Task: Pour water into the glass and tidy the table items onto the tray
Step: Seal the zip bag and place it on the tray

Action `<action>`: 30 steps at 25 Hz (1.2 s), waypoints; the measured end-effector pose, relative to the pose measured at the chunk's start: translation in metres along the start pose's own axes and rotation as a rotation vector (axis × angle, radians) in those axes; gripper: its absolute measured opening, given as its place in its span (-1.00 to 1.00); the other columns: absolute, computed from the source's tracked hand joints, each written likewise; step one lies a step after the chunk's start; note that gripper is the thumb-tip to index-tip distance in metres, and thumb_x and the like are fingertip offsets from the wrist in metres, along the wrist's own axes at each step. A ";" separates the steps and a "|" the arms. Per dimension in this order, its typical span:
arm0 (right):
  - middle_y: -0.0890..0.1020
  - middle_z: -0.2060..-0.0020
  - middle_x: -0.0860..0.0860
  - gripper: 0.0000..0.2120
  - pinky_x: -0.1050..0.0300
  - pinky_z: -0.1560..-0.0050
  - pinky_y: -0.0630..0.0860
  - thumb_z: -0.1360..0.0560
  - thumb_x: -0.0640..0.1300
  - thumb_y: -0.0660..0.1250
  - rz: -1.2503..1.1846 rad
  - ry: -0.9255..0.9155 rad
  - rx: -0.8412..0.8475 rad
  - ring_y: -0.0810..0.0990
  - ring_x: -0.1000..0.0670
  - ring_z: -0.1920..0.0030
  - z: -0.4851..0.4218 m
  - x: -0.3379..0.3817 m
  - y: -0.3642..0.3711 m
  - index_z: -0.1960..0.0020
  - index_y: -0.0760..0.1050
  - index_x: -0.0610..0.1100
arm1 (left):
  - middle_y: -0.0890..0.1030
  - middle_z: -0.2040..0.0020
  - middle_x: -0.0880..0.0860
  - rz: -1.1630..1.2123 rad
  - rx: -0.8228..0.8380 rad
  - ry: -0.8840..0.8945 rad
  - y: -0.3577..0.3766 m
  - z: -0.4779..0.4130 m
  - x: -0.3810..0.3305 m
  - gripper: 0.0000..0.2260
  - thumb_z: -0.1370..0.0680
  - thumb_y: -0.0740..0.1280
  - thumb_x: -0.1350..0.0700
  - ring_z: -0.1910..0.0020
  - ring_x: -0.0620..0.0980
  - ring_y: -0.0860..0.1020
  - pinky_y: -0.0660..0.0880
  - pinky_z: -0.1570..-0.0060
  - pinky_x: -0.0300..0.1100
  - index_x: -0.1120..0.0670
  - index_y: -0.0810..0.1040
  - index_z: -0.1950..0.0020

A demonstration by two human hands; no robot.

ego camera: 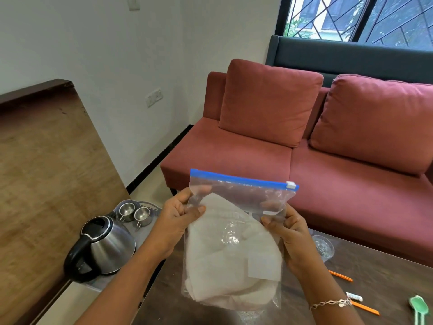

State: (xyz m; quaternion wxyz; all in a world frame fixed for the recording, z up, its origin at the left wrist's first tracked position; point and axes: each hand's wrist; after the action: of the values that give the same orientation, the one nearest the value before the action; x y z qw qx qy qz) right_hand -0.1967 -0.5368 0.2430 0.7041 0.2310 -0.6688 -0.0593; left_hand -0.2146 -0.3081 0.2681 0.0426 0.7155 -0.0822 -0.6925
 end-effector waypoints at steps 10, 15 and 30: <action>0.60 0.48 0.01 -0.42 0.25 0.51 0.48 -0.27 -0.69 0.00 0.176 0.040 0.005 0.56 0.06 0.46 -0.003 0.004 -0.003 0.57 0.52 -0.14 | 0.69 0.17 -0.03 -0.260 0.185 -0.045 -0.008 0.004 -0.006 -0.56 -0.40 0.14 0.49 0.16 -0.10 0.63 0.55 0.23 -0.30 0.06 0.66 0.41; 0.65 0.39 -0.02 -0.44 0.20 0.42 0.53 -0.26 -0.69 -0.01 0.237 -0.013 0.022 0.61 0.01 0.36 -0.006 0.002 -0.003 0.54 0.53 -0.17 | 0.61 -0.16 0.08 -0.121 0.250 -0.125 -0.024 0.007 -0.004 -0.61 -0.34 0.29 0.00 -0.09 0.08 0.57 0.51 -0.05 -0.06 0.12 0.57 -0.11; 0.63 -0.08 -0.03 -0.54 0.20 0.10 0.54 -0.31 -0.03 0.28 0.264 0.197 0.214 0.60 -0.03 -0.04 -0.039 -0.038 0.032 -0.21 0.45 -0.02 | 0.60 0.17 0.01 -0.196 -0.230 -0.070 -0.084 0.009 0.032 -0.61 -0.32 0.42 0.45 0.22 -0.13 0.60 0.57 0.24 -0.27 0.08 0.51 -0.01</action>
State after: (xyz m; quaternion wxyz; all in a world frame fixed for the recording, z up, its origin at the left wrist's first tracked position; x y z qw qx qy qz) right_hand -0.1700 -0.4842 0.2215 0.7392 0.2196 -0.6237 0.1278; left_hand -0.2177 -0.2304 0.2213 0.0537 0.6858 0.0664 -0.7227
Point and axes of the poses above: each hand's wrist, its own z-axis away from the middle knuckle, its own y-axis out of the palm, x = y × z
